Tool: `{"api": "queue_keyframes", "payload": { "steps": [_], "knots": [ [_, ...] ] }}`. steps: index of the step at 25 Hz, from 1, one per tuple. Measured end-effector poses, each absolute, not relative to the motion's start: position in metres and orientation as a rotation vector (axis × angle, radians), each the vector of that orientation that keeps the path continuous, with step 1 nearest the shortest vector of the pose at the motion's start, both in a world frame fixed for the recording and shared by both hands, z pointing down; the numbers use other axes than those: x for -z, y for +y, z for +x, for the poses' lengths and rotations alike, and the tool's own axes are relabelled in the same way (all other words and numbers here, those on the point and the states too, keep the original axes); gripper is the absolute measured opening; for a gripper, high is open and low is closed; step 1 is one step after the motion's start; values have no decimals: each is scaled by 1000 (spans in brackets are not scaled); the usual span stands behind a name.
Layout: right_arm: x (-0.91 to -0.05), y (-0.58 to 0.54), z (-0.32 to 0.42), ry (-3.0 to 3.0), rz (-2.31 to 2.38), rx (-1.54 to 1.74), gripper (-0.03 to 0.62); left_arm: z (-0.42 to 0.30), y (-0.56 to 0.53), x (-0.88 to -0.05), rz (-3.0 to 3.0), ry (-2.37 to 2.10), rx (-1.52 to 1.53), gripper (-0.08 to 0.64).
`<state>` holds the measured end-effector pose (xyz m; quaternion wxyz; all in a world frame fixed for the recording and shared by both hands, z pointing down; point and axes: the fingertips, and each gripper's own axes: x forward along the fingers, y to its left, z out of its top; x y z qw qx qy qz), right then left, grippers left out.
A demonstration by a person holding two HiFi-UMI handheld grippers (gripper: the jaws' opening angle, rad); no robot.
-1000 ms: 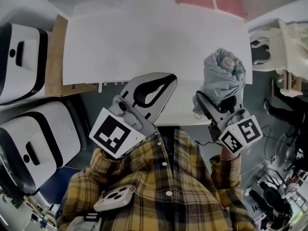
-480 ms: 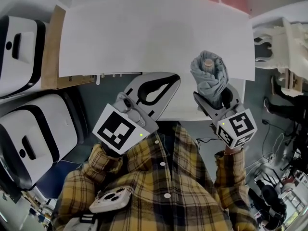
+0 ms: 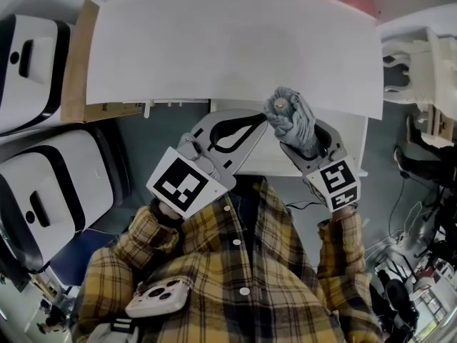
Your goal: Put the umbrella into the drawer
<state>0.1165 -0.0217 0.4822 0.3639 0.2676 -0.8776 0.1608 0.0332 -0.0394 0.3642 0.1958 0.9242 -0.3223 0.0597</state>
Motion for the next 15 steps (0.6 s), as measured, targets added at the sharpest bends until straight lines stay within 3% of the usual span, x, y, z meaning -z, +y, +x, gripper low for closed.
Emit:
{"api": "queue_keyframes", "payload": {
  "steps": [15],
  "knots": [
    [-580,4,130,-2067,345,-289,324,38,-24,-402,2514,-884,-254,21]
  ]
}}
